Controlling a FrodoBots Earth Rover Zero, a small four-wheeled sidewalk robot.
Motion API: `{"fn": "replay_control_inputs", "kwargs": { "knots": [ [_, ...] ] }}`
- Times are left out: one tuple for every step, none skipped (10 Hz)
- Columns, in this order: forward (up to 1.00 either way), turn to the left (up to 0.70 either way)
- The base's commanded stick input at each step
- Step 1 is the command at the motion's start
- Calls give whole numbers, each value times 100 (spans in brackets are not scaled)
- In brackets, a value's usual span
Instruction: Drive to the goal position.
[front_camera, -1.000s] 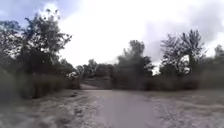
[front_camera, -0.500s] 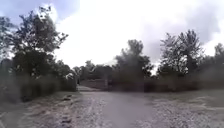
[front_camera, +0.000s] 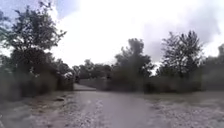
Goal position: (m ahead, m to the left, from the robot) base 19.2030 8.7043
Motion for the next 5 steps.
{"fn": "replay_control_inputs", "kwargs": {
  "knots": [
    [70,0],
    [70,0],
    [70,0],
    [70,0],
    [70,0]
  ]
}}
